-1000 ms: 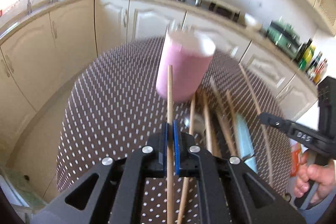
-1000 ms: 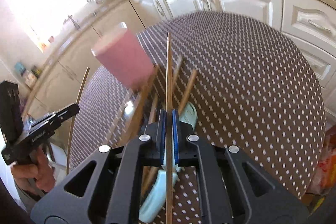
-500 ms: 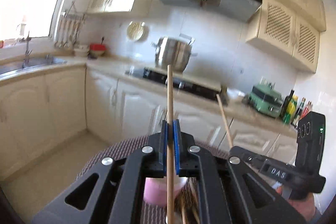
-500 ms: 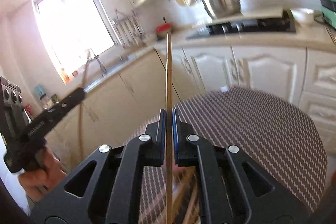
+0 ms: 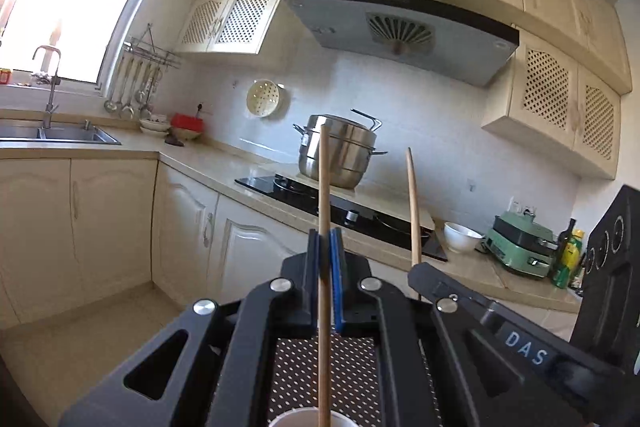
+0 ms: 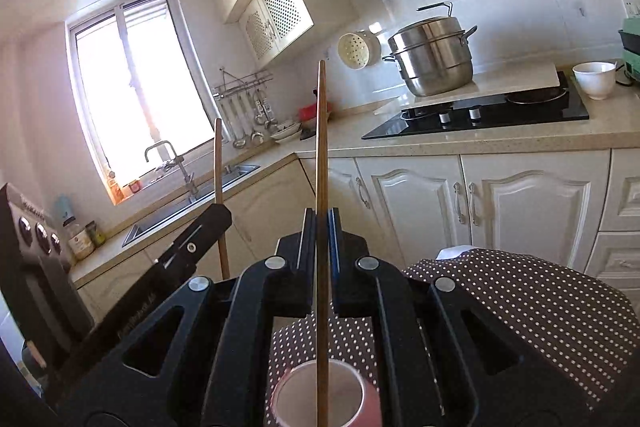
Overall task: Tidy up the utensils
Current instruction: 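Carry both chopsticks over the pink cup and open both tools to drop them in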
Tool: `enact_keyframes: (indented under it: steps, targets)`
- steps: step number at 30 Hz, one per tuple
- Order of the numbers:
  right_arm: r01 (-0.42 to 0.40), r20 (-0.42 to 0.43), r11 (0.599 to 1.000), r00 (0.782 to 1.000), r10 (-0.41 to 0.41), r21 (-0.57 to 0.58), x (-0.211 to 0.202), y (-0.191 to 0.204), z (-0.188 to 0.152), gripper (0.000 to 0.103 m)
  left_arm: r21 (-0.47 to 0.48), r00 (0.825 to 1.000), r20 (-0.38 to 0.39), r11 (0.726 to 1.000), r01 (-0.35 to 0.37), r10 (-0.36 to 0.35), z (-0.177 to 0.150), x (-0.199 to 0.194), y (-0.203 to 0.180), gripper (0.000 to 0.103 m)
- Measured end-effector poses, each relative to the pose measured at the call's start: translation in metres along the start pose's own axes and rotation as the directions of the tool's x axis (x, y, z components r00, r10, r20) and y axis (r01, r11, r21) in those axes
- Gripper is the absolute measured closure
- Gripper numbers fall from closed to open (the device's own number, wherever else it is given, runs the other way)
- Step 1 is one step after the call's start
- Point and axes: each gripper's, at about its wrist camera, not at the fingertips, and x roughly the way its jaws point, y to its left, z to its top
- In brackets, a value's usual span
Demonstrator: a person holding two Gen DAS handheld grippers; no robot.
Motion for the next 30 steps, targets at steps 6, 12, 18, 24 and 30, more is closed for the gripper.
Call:
enact_keyframes:
  steps: [6,12,18,24,30]
  targets:
    - [0.010,-0.027,1.000,1.000,-0.010,0.010,0.020,-0.009,-0.018,0.096,0.020,0.999,-0.014,0.999,-0.029,0.029,-0.020,0.015,0.006,0.098]
    - [0.020,-0.076,1.000,0.997,-0.019,0.003,0.027,-0.014,-0.036,0.096,0.042,0.998,-0.042,0.998,-0.041,0.043,-0.033,0.018,0.008,0.098]
    - [0.030,-0.142,1.000,0.989,-0.030,-0.003,0.024,-0.017,-0.044,0.095,0.050,0.997,-0.051,0.997,-0.053,0.055,-0.036,0.010,0.011,0.057]
    - [0.063,-0.120,0.997,0.991,-0.057,0.041,-0.004,-0.029,-0.043,0.024,0.030,0.997,-0.026,0.997,-0.074,0.075,-0.021,-0.020,0.016,0.010]
    - [0.114,-0.134,0.990,0.986,-0.103,0.081,-0.030,-0.039,-0.040,0.006,0.152,0.980,-0.064,0.973,-0.175,0.187,-0.012,-0.044,-0.002,0.004]
